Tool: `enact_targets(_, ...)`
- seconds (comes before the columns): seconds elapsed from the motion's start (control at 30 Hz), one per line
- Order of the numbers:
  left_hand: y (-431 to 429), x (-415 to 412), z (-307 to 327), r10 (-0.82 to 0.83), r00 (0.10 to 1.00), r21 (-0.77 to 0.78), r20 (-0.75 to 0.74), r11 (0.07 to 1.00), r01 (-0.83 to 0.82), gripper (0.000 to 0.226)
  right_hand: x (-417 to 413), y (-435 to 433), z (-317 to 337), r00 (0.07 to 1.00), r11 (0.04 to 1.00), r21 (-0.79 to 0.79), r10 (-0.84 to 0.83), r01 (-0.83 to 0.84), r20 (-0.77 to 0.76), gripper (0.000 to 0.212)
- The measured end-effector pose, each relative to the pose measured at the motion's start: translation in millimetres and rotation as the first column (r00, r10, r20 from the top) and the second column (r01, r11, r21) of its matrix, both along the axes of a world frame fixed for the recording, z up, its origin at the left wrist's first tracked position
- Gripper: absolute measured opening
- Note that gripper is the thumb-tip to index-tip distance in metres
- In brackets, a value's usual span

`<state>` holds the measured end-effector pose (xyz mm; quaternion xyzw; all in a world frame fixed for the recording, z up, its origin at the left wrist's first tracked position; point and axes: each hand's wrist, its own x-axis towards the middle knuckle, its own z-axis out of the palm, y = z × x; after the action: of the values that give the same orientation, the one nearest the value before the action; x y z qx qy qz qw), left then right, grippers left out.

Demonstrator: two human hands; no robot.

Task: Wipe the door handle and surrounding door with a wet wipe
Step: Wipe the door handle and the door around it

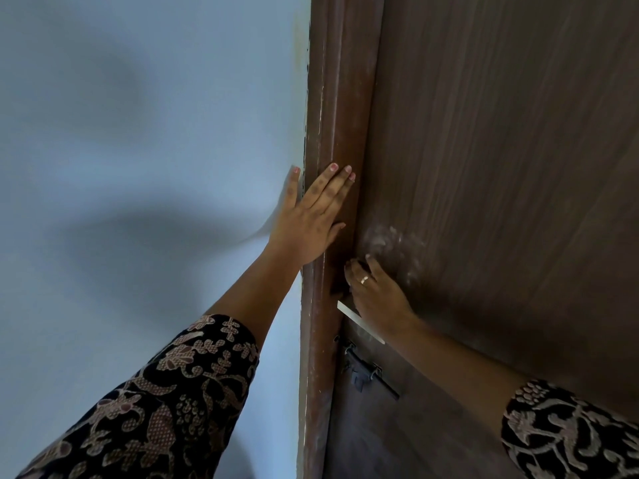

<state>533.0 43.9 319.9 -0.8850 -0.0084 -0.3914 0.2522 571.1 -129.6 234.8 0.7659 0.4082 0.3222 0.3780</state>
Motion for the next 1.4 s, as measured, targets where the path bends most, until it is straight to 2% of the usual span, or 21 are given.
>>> enact_targets(0.03, 0, 0, 0, 0.003, 1.000, 0.002, 0.003, 1.000, -0.003, 0.069, 3, -3, -2, 0.999, 0.999, -0.034, -0.031, 0.032, 0.032, 0.062)
enact_targets(0.1, 0, -1, 1, 0.003, 1.000, 0.005, 0.004, 1.000, -0.003, 0.069, 5, -6, -4, 0.996, 0.991, -0.111, -0.060, 0.068, 0.072, 0.067)
enact_targets(0.17, 0, -1, 0, 0.005, 1.000, 0.010, 0.005, 1.000, -0.005, 0.069, 6, -8, -8, 1.000, 0.991, -0.130, -0.011, 0.015, 0.026, 0.061)
enact_targets(0.3, -1, -1, 0, 0.018, 0.999, 0.030, 0.026, 0.999, -0.019, 0.069, 0, -14, -6, 0.988, 0.996, -0.036, 0.079, -0.084, -0.129, 0.027)
enact_targets(0.37, -1, 0, 0, 0.020, 0.999, 0.028, 0.029, 0.999, -0.021, 0.070, 0, -14, -7, 0.972, 0.992, -0.017, 0.121, -0.127, -0.199, 0.017)
enact_targets(0.47, -2, 1, -1, 0.028, 0.999, 0.020, 0.027, 0.999, -0.029, 0.070, 3, -9, -5, 0.961, 0.984, -0.004, 0.174, -0.179, -0.214, 0.004)
enact_targets(0.63, -2, 1, -1, 0.028, 0.999, 0.009, 0.032, 1.000, -0.028, 0.069, 3, 2, 4, 0.968, 0.974, -0.101, 0.182, -0.201, -0.173, 0.007)
enact_targets(0.77, -4, 3, -3, 0.032, 0.999, 0.005, 0.044, 0.999, -0.032, 0.069, 5, 5, 8, 0.958, 0.968, 0.013, 0.251, -0.252, -0.135, 0.015)
enact_targets(0.93, -4, 4, -4, 0.037, 0.998, 0.008, 0.058, 0.999, -0.038, 0.069, 1, 3, 10, 0.938, 0.935, 0.185, 0.327, -0.304, -0.113, 0.004)
enact_targets(1.03, -3, 4, -5, 0.026, 0.998, 0.015, 0.063, 1.000, -0.027, 0.069, -4, -3, 10, 0.924, 0.883, 0.348, 0.369, -0.313, -0.103, 0.007)
enact_targets(1.2, -2, 4, -5, 0.027, 0.997, 0.024, 0.068, 0.999, -0.029, 0.069, -19, -16, 26, 0.902, 0.715, 0.675, 0.395, -0.182, -0.175, 0.021)
enact_targets(1.3, -2, 4, -6, 0.032, 0.997, 0.026, 0.068, 0.999, -0.034, 0.070, -37, -31, 19, 0.872, 0.611, 0.790, 0.358, 0.051, -0.333, 0.024)
enact_targets(1.4, -3, 4, -6, 0.042, 0.996, 0.046, 0.077, 0.998, -0.046, 0.070, -54, -49, -9, 0.762, 0.529, 0.787, 0.351, 0.318, -0.544, 0.019)
